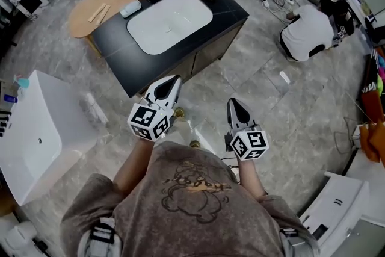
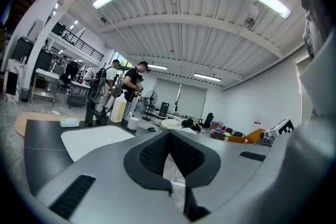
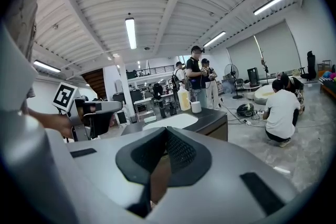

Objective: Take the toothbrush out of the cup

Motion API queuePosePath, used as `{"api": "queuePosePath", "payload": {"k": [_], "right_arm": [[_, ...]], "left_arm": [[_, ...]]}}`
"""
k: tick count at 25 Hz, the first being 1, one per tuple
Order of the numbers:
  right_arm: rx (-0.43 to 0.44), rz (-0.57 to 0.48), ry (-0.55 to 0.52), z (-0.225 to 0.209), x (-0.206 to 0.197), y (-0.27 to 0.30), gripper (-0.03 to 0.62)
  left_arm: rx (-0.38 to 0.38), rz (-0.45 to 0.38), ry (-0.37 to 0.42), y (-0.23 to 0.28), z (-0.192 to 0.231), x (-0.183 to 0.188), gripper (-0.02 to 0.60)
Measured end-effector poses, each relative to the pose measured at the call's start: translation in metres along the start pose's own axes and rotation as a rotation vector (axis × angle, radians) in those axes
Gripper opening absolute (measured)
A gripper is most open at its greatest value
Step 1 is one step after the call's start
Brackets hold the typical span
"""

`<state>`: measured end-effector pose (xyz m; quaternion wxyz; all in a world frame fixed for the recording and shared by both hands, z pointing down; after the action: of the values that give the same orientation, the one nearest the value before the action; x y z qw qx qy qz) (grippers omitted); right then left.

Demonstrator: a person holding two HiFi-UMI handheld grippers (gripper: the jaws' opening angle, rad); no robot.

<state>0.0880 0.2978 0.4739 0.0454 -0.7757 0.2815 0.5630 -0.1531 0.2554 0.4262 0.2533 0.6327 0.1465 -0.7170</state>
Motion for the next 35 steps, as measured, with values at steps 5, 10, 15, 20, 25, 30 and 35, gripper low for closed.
{"api": "queuePosePath", "payload": {"k": [5,10,15,20,25,30,35], "right_arm": [[-0.023,-0.027,-0.006,-0.016,0.030,0.057,0.003],[-0.065,-0.068,0.000,-0.033,0.056,0.104,0.003],[-0.113,-0.095,0.019,-0.046,0.071,0.128,0.003],[-0.149,-0.105,0.033,-0.063,0.080,0.139,0.003],[-0.151,-0.102,0.031,-0.085,0.090,0.163,0.003],[-0.095,-0.085,0.009,-0.102,0.108,0.196,0.003],[-0.051,-0.074,-0.002,-0.133,0.135,0.227,0.003]], "left_arm": [[-0.042,-0.002,0.015,0.055,0.043,0.020,0.020],[-0.096,-0.007,0.047,0.109,0.079,0.040,0.020],[-0.136,0.002,0.049,0.146,0.099,0.052,0.020],[-0.163,0.023,0.044,0.176,0.109,0.049,0.020],[-0.180,0.025,0.048,0.205,0.116,0.048,0.020],[-0.163,0.015,0.051,0.238,0.122,0.054,0.020],[-0.143,0.023,0.021,0.279,0.126,0.061,0.020]]}}
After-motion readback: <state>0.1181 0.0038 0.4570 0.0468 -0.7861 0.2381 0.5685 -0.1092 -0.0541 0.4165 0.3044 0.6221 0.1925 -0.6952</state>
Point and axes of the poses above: the fingertips, and each gripper's own axes: y forward along the fingers, z to its left, x out of its top, the point moved 5 cm from there along -y, backward along the fingers, and after that the axes turned 7 degrees about y, right-handed, at the moved point
